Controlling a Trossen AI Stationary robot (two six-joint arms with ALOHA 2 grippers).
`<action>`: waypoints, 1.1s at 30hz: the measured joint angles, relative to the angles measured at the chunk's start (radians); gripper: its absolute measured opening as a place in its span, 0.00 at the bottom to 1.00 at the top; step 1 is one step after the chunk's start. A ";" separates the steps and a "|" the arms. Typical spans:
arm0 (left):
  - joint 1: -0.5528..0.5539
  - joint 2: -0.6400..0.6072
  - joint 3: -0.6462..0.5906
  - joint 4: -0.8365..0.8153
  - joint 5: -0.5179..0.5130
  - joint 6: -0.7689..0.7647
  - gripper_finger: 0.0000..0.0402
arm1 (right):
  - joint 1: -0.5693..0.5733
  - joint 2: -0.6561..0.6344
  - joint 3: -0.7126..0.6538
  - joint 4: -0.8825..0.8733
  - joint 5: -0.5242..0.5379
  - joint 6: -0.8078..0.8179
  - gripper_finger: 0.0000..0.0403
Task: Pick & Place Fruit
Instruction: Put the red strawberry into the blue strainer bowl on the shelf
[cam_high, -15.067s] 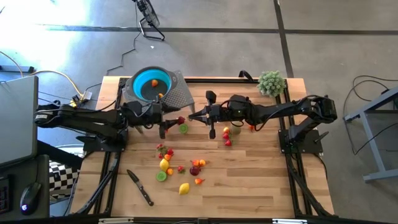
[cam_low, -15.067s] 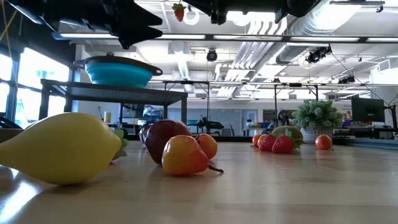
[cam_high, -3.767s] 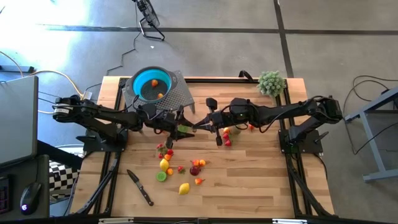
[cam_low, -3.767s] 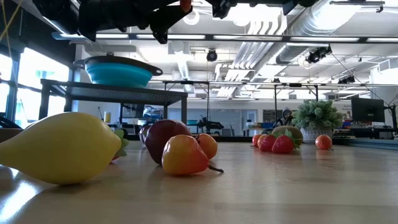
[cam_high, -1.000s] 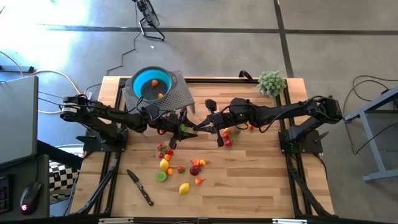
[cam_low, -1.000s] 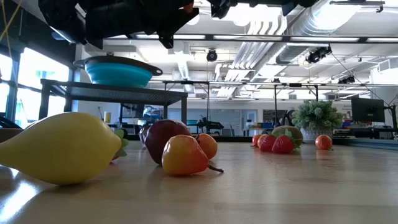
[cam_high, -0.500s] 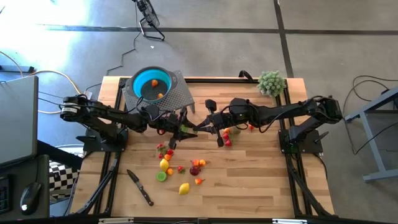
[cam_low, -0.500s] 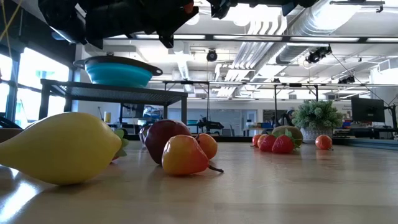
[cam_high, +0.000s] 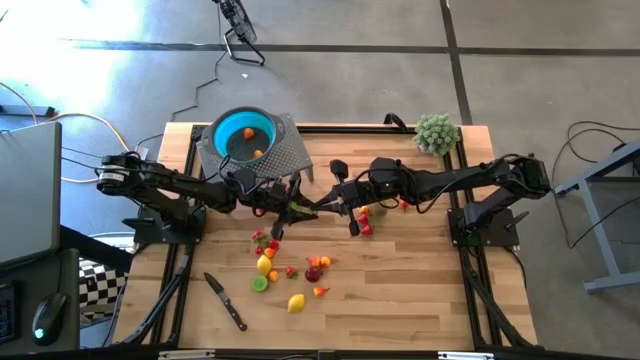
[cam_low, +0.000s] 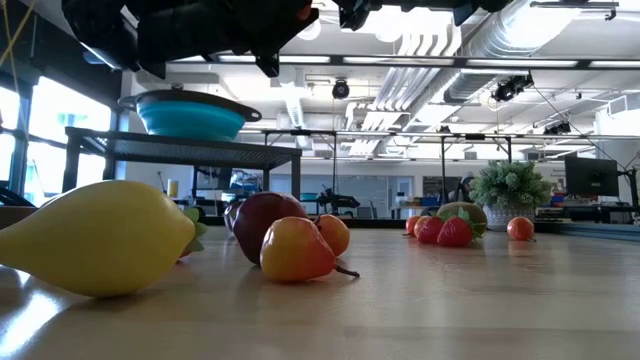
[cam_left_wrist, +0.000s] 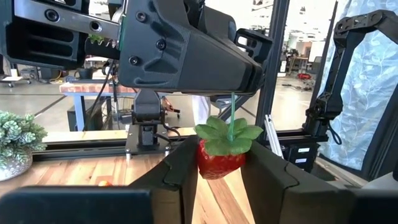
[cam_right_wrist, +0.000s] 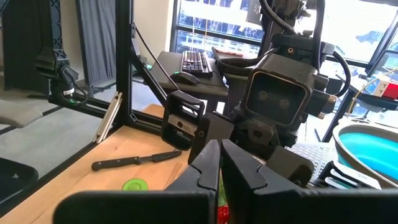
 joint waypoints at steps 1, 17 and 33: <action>0.000 0.000 0.000 0.000 0.000 0.000 0.26 | 0.000 0.000 0.000 0.000 0.000 0.000 0.01; 0.000 0.000 0.000 0.001 0.000 0.000 0.23 | 0.000 0.000 0.000 0.000 0.000 -0.003 0.01; 0.000 0.000 0.000 0.001 0.001 0.000 0.23 | 0.000 -0.014 0.000 -0.052 0.003 0.052 0.36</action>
